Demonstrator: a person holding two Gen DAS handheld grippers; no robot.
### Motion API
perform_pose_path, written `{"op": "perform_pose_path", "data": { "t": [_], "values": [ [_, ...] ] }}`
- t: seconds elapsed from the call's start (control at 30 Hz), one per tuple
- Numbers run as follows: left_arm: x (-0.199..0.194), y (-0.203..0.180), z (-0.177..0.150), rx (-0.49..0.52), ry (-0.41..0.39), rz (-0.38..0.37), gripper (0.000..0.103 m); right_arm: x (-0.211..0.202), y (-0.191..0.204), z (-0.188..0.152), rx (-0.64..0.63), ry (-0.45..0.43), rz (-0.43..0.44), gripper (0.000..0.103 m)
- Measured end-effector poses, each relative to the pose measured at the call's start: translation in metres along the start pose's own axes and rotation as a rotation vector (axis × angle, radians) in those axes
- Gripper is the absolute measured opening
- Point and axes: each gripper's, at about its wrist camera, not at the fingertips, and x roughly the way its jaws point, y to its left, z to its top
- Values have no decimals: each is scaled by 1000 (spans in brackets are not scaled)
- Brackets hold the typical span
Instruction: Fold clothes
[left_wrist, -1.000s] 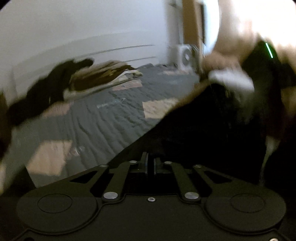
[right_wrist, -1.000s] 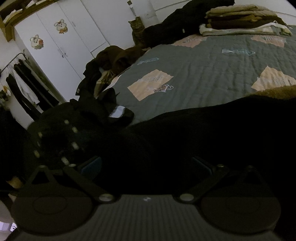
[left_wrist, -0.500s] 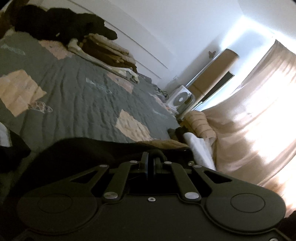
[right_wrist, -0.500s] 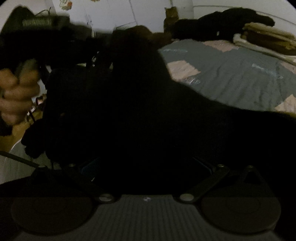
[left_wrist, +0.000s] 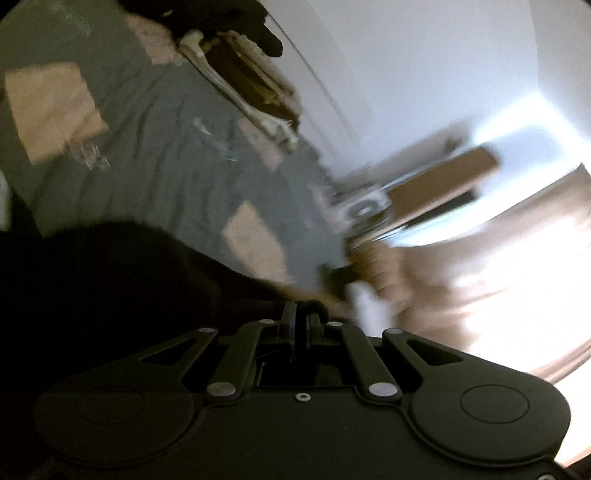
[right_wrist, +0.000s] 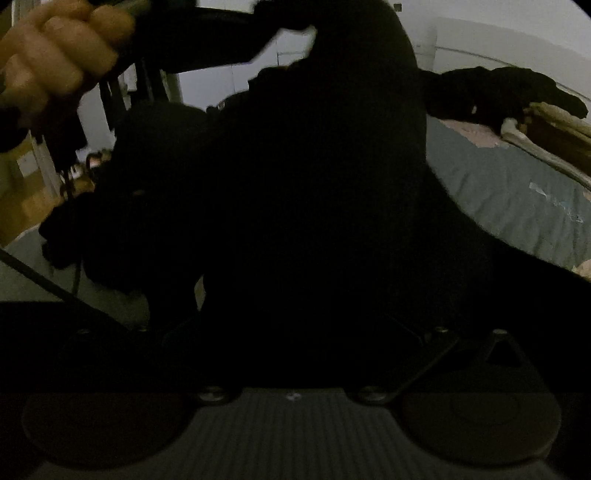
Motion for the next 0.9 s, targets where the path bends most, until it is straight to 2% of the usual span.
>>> {"op": "perform_pose_path", "data": {
  "t": [0.07,0.2,0.3,0.4,0.47,0.53,0.6,0.8,0.83,0.9],
  "values": [
    [7,-4,2,76,32,70,5,-10,-5,3,62,-9,23,103],
    [12,-22,-12,361,74,237,5,-40,-22,9,173,-79,66,103],
    [15,-21,-29,476,114,315,9,-53,-31,14,216,-116,67,103],
    [17,-11,-48,516,144,363,14,-55,-32,15,234,-122,62,103],
    [20,-6,-61,556,160,400,22,-53,-33,13,248,-118,64,103],
    [21,-1,-71,581,173,430,36,-52,-34,12,262,-115,66,103],
    [21,3,-78,582,181,430,41,-50,-35,10,276,-111,69,103],
    [31,5,-81,533,160,400,40,-51,-42,6,333,-112,44,103],
    [34,6,-79,522,163,405,32,-51,-44,6,342,-110,32,103],
    [36,9,-77,490,175,416,23,-53,-49,4,355,-119,36,103]
  ]
}}
